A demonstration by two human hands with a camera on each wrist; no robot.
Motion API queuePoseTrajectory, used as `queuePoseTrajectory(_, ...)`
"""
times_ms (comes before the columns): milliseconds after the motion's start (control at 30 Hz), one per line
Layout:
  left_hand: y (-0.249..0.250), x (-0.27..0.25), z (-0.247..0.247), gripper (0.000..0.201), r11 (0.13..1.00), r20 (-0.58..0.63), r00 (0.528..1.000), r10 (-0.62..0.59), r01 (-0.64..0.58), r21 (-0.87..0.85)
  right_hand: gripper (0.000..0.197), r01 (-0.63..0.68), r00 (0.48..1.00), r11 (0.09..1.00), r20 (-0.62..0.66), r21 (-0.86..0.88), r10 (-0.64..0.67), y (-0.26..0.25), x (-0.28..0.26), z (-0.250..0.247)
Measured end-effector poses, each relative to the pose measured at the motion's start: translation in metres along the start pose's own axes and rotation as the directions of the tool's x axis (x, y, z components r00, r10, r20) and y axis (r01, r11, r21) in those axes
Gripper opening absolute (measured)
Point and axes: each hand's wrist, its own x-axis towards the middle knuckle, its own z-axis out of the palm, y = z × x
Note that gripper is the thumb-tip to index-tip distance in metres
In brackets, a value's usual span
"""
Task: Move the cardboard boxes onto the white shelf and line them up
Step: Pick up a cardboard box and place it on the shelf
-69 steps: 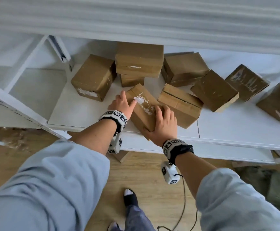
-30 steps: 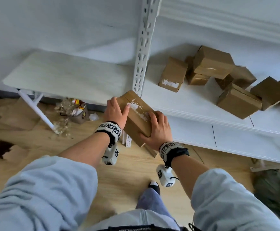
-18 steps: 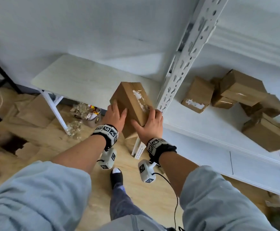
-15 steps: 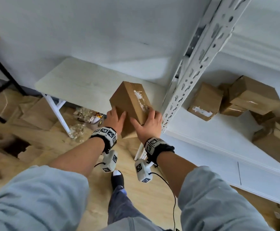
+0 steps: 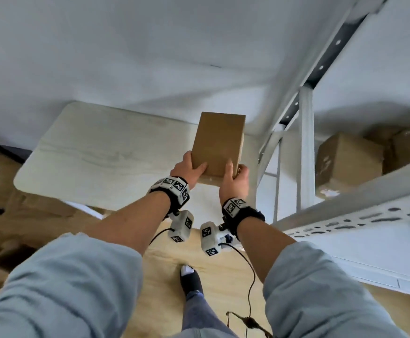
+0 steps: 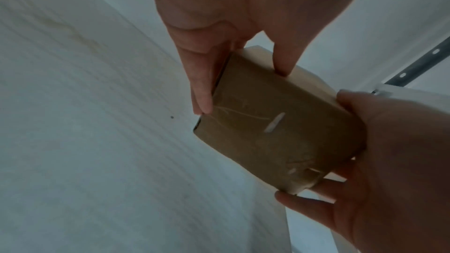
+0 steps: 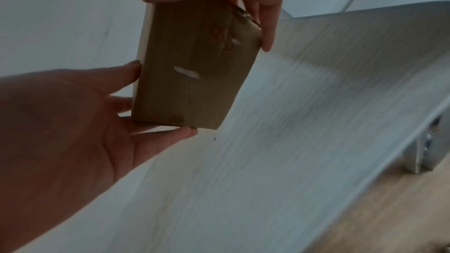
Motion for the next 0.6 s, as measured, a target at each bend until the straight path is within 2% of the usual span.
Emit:
queuePoseTrajectory(167,0.024,0.042,0.021,0.068,0.991,0.138,0.986,0.097,-0.109,0.083,0.041,0.001,0.980,0.999,-0.197,-0.046,-0.010,0.001,0.054,0.006)
queuePoseTrajectory(267,0.022,0.046,0.030,0.065,0.984,0.225,0.966,0.125,-0.150,0.098,0.049,-0.001,0.971,0.996,-0.237,-0.090,-0.020,0.009,0.061,0.008)
queuePoseTrajectory(433,-0.001,0.037,0.016,0.062,0.966,0.191,0.974,0.124,-0.163,0.199,0.070,0.102,0.981,0.977,-0.141,-0.190,-0.130,0.022,0.030,0.007)
queuePoseTrajectory(533,-0.017,0.015,0.002,0.060,0.939,0.188,0.973,0.132,-0.184,0.290,0.071,0.191,0.974,0.941,-0.065,-0.281,-0.217,0.024,0.000,-0.005)
queuePoseTrajectory(600,-0.025,-0.008,-0.005,0.060,0.914,0.184,0.970,0.159,-0.215,0.343,0.069,0.208,0.975,0.925,-0.010,-0.317,-0.223,0.023,-0.024,-0.015)
